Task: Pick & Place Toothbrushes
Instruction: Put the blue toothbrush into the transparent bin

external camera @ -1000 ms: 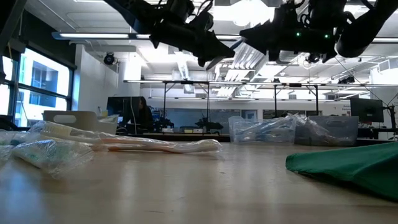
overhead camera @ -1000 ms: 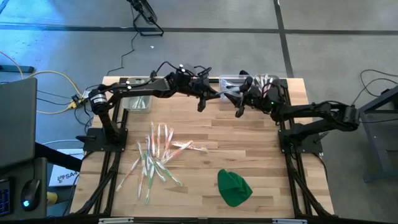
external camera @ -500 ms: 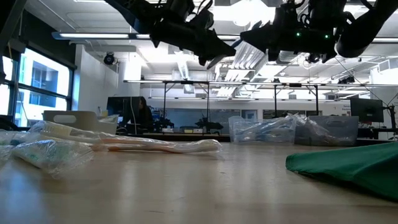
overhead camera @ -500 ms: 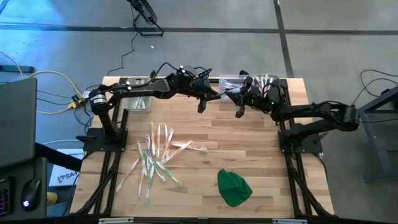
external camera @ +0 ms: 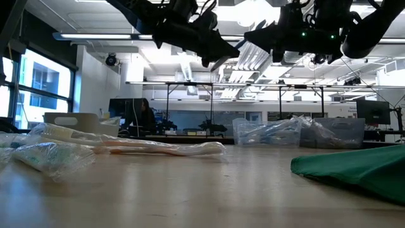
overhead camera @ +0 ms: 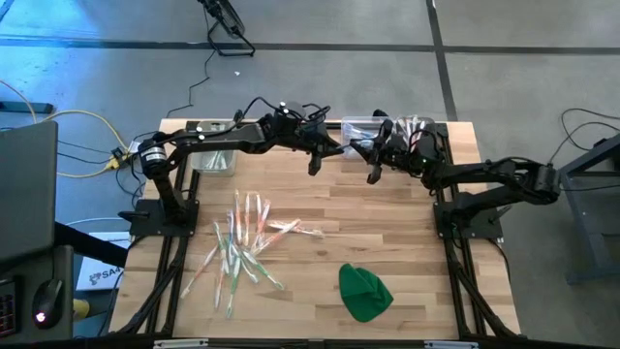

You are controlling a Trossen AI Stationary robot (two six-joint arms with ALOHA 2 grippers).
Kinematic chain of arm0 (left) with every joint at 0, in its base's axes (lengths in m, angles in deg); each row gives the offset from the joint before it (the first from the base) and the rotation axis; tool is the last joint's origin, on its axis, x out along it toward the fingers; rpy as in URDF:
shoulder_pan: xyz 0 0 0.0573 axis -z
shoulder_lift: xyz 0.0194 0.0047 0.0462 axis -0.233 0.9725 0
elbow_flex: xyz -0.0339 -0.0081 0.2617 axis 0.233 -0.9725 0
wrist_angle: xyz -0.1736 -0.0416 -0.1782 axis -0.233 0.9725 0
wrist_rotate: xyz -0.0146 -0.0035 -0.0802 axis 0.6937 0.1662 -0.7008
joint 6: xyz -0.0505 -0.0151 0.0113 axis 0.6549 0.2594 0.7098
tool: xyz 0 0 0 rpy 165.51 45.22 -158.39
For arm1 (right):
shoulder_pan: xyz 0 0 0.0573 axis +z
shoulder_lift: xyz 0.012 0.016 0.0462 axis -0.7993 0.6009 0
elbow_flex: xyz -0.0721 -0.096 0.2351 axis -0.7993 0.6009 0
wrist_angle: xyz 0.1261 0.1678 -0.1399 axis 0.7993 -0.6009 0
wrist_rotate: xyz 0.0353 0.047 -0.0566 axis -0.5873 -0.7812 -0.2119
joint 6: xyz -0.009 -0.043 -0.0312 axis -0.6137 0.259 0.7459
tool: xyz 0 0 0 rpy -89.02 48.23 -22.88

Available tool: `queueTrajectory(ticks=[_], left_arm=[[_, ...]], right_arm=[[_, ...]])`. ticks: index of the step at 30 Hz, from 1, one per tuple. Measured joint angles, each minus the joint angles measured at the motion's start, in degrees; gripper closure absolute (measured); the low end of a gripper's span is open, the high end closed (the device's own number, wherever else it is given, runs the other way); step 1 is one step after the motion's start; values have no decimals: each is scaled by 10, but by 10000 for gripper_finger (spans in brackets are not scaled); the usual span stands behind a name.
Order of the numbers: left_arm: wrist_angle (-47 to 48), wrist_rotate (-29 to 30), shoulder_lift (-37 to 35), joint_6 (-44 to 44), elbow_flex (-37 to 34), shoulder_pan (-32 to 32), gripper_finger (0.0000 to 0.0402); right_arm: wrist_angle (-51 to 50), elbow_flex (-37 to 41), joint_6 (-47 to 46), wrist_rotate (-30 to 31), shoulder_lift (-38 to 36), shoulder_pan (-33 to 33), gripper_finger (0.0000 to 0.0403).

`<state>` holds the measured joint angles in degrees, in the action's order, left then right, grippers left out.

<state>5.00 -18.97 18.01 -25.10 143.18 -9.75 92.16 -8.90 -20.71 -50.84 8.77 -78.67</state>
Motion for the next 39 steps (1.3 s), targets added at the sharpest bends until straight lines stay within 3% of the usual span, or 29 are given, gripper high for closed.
queueTrajectory(ticks=[9, 21, 31, 39], left_arm=[[9, 18, 0, 7, 0, 0, 342], [23, 19, 0, 7, 0, 0, 256], [22, 19, 0, 6, 0, 0, 254], [41, 19, -1, -50, -13, -8, 254]], right_arm=[[-6, 0, 0, 2, 0, 0, 393], [-15, 0, 0, 3, 0, 0, 393], [-17, 0, 17, 30, 0, -1, 393], [-35, 0, 16, 57, -2, 0, 393]])
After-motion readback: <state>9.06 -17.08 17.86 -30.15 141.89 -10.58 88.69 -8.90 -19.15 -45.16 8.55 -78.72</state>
